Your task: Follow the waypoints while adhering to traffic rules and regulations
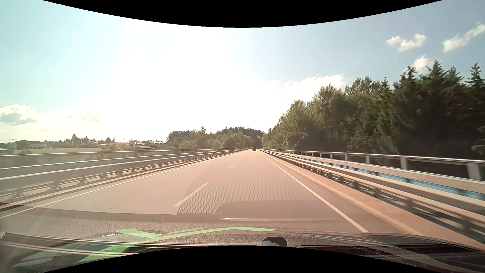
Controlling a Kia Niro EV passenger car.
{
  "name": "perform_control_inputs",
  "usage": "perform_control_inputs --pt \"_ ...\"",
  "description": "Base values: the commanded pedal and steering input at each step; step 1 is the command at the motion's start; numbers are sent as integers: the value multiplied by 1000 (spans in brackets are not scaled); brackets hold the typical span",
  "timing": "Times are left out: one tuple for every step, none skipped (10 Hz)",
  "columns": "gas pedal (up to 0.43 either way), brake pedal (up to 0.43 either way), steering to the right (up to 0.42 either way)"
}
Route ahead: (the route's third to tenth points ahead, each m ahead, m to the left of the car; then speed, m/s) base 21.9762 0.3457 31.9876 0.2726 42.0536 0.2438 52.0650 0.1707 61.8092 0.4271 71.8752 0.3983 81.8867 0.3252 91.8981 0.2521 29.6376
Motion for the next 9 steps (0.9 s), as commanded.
perform_control_inputs --pt "319 0 -3" --pt "331 0 -3" --pt "350 0 -3" --pt "358 0 -3" --pt "358 0 -3" --pt "370 0 -3" --pt "370 0 -3" --pt "370 0 -3" --pt "331 0 -2"
